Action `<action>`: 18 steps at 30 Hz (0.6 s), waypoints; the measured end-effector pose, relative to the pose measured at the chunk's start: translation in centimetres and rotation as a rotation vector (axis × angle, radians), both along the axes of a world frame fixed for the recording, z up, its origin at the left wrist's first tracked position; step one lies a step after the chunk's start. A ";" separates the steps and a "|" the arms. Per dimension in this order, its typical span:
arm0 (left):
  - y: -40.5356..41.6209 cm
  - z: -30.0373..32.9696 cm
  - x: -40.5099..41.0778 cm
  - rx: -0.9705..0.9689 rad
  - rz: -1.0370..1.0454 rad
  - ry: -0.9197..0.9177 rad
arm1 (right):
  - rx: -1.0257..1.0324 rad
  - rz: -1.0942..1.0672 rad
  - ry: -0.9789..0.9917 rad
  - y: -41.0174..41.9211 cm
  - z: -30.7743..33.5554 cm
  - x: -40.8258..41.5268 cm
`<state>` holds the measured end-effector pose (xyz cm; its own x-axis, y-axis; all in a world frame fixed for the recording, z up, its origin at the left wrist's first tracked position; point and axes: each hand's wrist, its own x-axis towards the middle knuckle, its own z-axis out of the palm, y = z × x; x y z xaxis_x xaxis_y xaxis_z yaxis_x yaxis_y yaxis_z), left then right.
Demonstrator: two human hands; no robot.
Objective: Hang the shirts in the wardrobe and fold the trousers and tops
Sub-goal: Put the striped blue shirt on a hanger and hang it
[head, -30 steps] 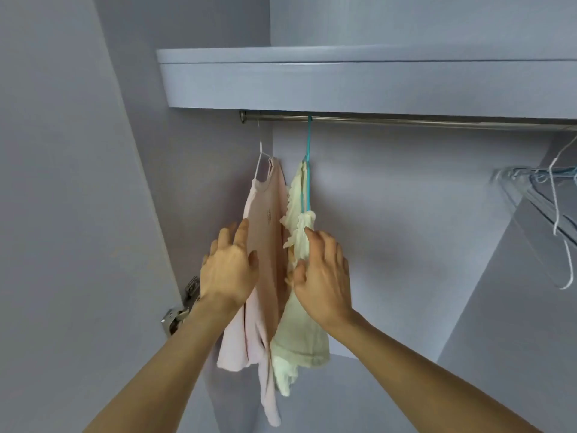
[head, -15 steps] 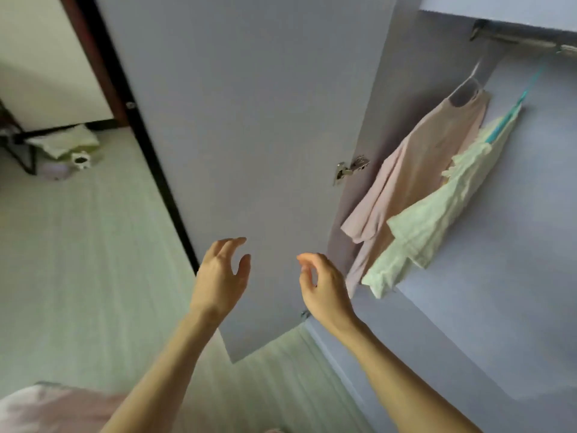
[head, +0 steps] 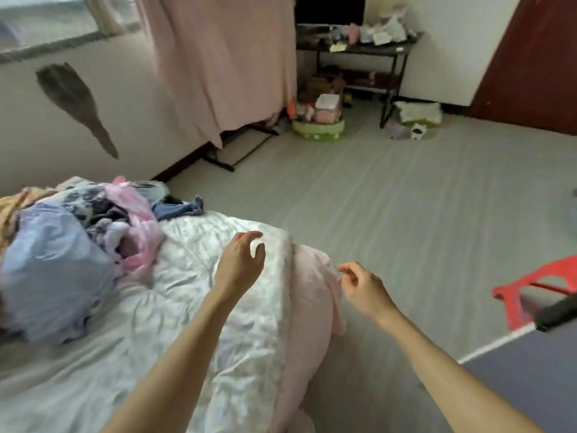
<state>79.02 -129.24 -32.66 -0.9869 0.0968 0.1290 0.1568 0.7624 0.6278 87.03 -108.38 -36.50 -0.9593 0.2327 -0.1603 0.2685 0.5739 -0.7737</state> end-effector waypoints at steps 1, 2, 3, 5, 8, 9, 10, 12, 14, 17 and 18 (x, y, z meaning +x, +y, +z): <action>-2.8 0.1 -1.4 -0.004 0.068 0.010 | -0.006 0.053 -0.012 -2.1 0.1 -2.2; -5.7 0.1 -2.9 -0.018 0.126 0.015 | -0.005 0.101 -0.015 -4.4 0.2 -4.6; -8.5 0.1 -4.6 -0.037 0.174 0.019 | -0.009 0.142 -0.018 -6.8 0.3 -7.0; -14.0 -0.2 -8.2 -0.061 0.253 0.004 | -0.007 0.224 -0.033 -11.7 0.3 -11.7; -21.7 -1.0 -13.6 -0.096 0.369 -0.021 | -0.010 0.326 -0.013 -18.7 0.2 -18.9; -24.1 -1.4 -15.4 -0.114 0.405 -0.036 | -0.022 0.351 -0.006 -21.0 0.2 -21.2; -26.7 -2.0 -17.2 -0.127 0.448 -0.057 | -0.037 0.378 -0.007 -23.5 -0.1 -23.6; -32.1 -3.9 -21.3 -0.139 0.573 -0.108 | -0.057 0.434 -0.023 -28.6 -1.3 -28.7; -36.6 -6.1 -24.0 -0.186 0.701 -0.182 | -0.063 0.481 -0.014 -32.5 -2.5 -32.6; -42.8 -10.2 -26.7 -0.277 0.813 -0.350 | -0.079 0.543 -0.031 -37.7 -5.3 -37.4; -44.5 -11.4 -27.4 -0.309 0.828 -0.400 | -0.084 0.560 -0.039 -39.0 -6.0 -38.7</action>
<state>51.65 -173.77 -44.01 -0.7230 -0.6754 -0.1451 -0.6855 0.6754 0.2718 48.34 -147.41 -42.55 -0.9253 -0.3255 -0.1945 -0.0298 0.5738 -0.8185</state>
